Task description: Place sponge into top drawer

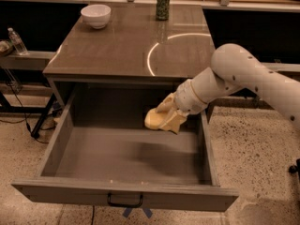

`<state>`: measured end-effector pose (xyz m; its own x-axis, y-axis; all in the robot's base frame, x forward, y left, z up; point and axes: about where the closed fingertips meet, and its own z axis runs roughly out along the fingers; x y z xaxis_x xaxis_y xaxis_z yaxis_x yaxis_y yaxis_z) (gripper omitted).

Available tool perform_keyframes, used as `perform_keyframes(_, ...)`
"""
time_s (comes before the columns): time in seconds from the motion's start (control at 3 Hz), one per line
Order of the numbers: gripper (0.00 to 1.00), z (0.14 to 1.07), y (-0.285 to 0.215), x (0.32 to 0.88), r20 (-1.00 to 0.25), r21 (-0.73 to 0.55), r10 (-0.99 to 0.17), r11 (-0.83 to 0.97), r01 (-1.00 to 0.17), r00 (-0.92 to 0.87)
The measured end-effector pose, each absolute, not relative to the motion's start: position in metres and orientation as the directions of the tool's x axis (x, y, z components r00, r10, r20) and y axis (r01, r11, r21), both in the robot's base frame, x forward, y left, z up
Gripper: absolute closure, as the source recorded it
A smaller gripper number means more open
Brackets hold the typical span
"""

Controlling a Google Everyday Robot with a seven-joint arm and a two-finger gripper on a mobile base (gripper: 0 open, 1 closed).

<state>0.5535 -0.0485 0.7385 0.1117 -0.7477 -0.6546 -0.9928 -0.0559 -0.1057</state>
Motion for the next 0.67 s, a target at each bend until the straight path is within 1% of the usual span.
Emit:
perform_keyframes(0.33, 0.97, 0.6968, -0.0478, 0.556, -0.68, -0.084, -0.728, -0.043, -0.996, 0.089)
perform_keyframes(0.67, 0.67, 0.6997, -0.0458, 0.5548, -0.678, -0.084, -0.729, -0.05, -0.995, 0.093)
